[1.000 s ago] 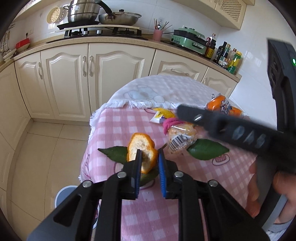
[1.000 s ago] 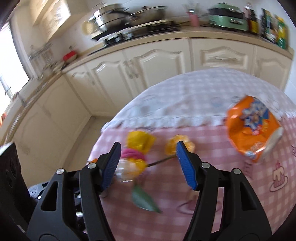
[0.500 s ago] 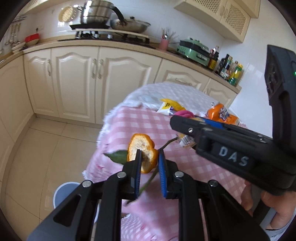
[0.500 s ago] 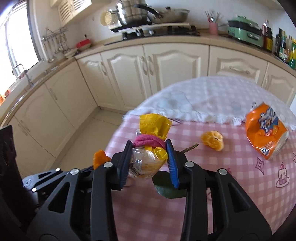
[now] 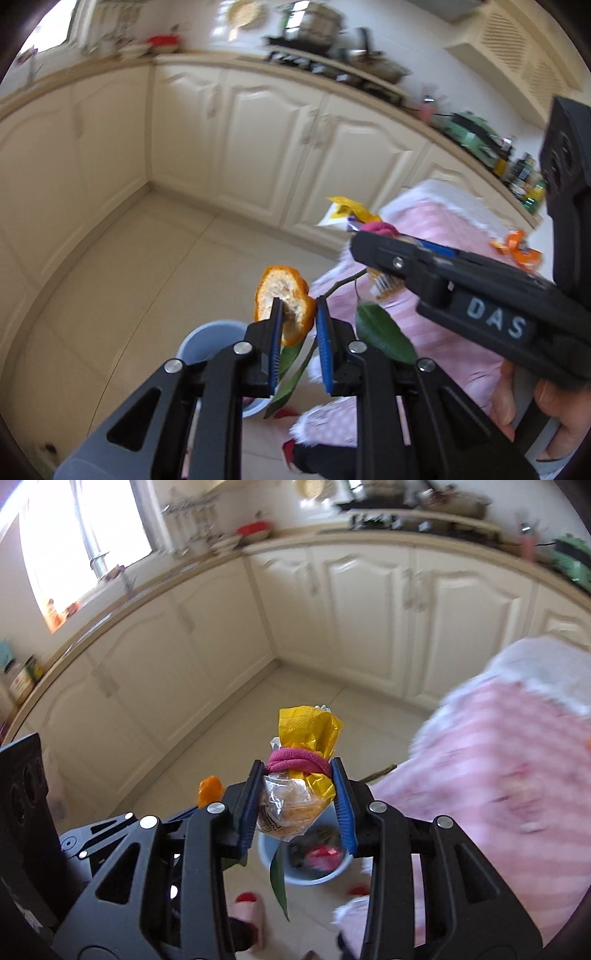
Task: Collect trash
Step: 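Carry the peel and bread bag over the blue bin and open both tools to drop them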
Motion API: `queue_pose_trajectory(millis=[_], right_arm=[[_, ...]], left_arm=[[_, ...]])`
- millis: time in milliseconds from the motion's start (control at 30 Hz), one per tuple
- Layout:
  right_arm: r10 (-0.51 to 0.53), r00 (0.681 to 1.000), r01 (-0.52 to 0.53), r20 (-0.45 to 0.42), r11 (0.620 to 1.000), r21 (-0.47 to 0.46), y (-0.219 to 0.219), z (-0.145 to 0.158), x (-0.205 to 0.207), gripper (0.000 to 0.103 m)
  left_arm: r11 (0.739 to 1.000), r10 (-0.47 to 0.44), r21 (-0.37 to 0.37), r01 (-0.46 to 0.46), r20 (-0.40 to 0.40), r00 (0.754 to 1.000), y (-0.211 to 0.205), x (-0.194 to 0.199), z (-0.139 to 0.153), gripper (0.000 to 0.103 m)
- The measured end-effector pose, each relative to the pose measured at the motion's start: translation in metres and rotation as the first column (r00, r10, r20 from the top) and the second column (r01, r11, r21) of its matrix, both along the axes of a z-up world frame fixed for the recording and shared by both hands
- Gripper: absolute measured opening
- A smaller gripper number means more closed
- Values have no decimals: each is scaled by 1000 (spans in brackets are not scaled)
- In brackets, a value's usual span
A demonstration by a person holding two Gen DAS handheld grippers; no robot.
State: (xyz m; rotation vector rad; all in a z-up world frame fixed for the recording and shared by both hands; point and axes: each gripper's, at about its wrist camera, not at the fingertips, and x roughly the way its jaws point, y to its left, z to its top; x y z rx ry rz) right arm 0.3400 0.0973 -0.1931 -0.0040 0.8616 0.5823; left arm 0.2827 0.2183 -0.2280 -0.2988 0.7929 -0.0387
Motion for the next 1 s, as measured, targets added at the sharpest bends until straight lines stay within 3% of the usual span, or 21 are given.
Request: queue_pose_trajectory(millis=[133,367,400,433,467,533,1000], right_arm=[[33,997,-36,-70,999,-33,37,-41,4,36],[24,986,-37,-163,996,-78,57,-96,23,36],[20,985,-34,-170,996,-80,56,-101,24,36],[15,984,-30,-176,996,-83,56,-104,28,36],[10,983,-26,-183,996,-86,55,-107,32,36],[2,980,-20,-200,996,-89,53,-116,35,36],[-16,970,-4,-243,996,-85,51,-136,42,36]], left_arm=[[998,56,-7,-57,-105,993,36,4,-41,17],[996,58,-47,-70,-226,972,52,28,-100,18],[996,53,-58,-69,-238,970,53,32,-106,19],[995,53,-67,-71,-250,967,55,36,-112,27],[995,55,-67,-74,-254,966,55,40,-116,41],[995,62,-56,-79,-256,965,54,44,-121,49],[995,87,-31,-98,-269,959,53,47,-126,49]])
